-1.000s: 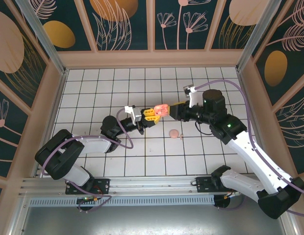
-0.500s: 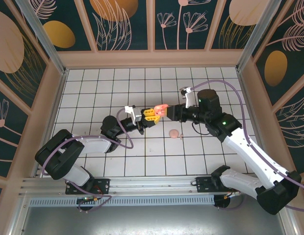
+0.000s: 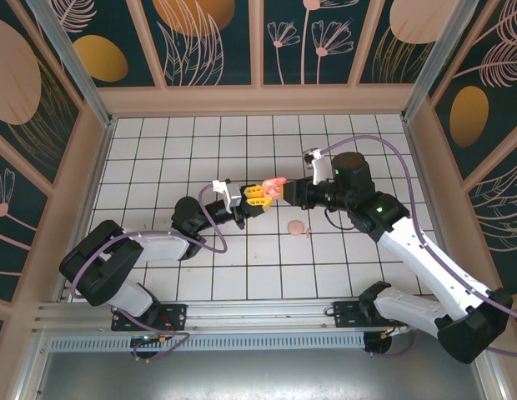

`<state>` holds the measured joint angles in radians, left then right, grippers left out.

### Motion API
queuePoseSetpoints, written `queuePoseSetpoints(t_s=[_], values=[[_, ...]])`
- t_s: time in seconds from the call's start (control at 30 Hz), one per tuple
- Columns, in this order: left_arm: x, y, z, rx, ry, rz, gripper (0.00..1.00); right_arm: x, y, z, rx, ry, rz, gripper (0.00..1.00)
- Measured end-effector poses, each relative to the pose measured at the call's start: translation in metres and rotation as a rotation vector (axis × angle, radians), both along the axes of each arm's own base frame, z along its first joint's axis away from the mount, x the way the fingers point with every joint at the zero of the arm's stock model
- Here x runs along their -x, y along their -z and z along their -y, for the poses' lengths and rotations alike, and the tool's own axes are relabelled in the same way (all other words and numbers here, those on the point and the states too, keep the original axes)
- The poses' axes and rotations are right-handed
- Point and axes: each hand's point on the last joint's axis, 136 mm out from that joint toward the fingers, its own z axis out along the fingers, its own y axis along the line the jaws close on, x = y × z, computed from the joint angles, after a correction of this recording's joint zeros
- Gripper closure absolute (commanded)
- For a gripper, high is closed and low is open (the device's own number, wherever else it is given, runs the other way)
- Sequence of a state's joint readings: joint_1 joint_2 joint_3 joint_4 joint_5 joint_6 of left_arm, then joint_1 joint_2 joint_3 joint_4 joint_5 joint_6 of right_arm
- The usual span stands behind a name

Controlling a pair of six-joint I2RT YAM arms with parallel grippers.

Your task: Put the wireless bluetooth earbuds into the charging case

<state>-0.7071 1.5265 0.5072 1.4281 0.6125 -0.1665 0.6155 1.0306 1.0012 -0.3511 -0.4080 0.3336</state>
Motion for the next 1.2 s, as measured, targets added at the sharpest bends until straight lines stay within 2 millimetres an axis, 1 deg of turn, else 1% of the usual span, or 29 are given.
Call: queuePoseSetpoints(t_s=[0.23, 0.4, 0.6, 0.8, 0.97, 1.07, 1.2], values=[[-0.002, 0.0, -0.001, 0.001, -0.014, 0.003, 0.85, -0.001, -0.001, 0.003, 0.03, 0.005, 0.022, 0.75], [-0.004, 0.004, 0.0, -0.014, -0.023, -0.005, 0.85, 0.0, -0.001, 0.008, 0.075, 0.013, 0.033, 0.76], [-0.007, 0.011, 0.001, -0.039, -0.032, -0.023, 0.86, 0.001, -0.006, 0.017, 0.13, 0.017, 0.079, 0.77], [-0.007, 0.008, -0.001, -0.041, -0.042, -0.018, 0.86, 0.004, -0.008, 0.023, 0.192, 0.005, 0.109, 0.77], [-0.002, 0.009, -0.004, -0.052, -0.04, -0.012, 0.85, -0.001, 0.006, 0.033, 0.307, -0.003, 0.092, 0.77], [0.002, 0.011, -0.006, -0.055, -0.031, -0.012, 0.86, -0.009, 0.028, 0.043, 0.383, 0.004, 0.038, 0.77], [0.005, 0.015, -0.009, -0.06, -0.034, -0.02, 0.86, -0.014, 0.066, 0.048, 0.479, -0.017, -0.062, 0.77]])
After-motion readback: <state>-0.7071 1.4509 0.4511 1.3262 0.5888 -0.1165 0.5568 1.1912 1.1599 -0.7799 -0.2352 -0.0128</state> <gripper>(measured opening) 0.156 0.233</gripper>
